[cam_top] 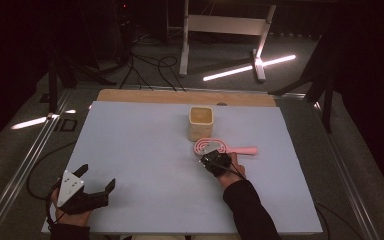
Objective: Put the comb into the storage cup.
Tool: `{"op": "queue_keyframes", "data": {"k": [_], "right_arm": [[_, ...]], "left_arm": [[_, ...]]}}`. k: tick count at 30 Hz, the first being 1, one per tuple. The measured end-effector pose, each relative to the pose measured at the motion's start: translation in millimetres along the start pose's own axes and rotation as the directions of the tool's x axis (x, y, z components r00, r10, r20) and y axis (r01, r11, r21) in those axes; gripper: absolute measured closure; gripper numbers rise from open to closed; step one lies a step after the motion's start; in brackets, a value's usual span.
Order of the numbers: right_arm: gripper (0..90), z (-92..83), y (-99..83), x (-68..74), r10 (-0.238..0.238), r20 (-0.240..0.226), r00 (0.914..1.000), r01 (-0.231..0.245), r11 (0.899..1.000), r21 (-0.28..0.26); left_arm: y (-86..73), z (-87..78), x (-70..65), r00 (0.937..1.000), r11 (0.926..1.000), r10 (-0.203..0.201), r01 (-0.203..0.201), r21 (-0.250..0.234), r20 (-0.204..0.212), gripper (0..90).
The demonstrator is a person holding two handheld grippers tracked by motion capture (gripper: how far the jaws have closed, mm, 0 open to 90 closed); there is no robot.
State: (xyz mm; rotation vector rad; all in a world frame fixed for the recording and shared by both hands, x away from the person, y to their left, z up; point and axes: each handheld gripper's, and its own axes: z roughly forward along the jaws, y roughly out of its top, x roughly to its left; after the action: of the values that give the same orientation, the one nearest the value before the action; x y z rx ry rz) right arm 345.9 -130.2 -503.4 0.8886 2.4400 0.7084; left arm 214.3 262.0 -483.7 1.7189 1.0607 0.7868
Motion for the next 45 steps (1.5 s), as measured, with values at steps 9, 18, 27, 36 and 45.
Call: {"op": "queue_keyframes", "data": {"k": [9, 18, 27, 36, 45], "right_arm": [[77.3, -10.6, -0.7, -1.5, 0.023, -0.047, 0.9987, -0.025, 0.999, -0.043], [57.0, -35.1, -3.5, -10.5, 0.078, -0.076, 0.994, -0.088, 0.987, -0.136], [37.9, -69.0, -27.0, -29.5, 0.185, -0.059, 0.9809, -0.194, 0.957, -0.218], [19.3, -90.9, -51.6, -42.3, 0.283, -0.026, 0.9589, -0.279, 0.921, -0.271], [12.4, -107.4, -85.6, -48.1, 0.35, -0.026, 0.9365, -0.338, 0.88, -0.333]], "left_arm": [[-0.2, 0.0, 0.5, 1.0, 1.0, 0.001, -0.001, 0.001, 0.0, 1.7], [-0.5, 0.3, 0.1, 1.0, 1.0, 0.001, -0.001, 0.002, -0.002, 1.7], [-0.7, 0.3, 0.0, 1.0, 1.0, -0.001, 0.001, 0.001, -0.004, 1.6], [-1.2, 1.3, -0.6, 1.0, 1.0, -0.002, 0.002, 0.007, -0.003, 1.6], [-1.7, 2.0, -0.1, 1.0, 0.9999, -0.001, 0.001, 0.011, -0.005, 1.6]]}}
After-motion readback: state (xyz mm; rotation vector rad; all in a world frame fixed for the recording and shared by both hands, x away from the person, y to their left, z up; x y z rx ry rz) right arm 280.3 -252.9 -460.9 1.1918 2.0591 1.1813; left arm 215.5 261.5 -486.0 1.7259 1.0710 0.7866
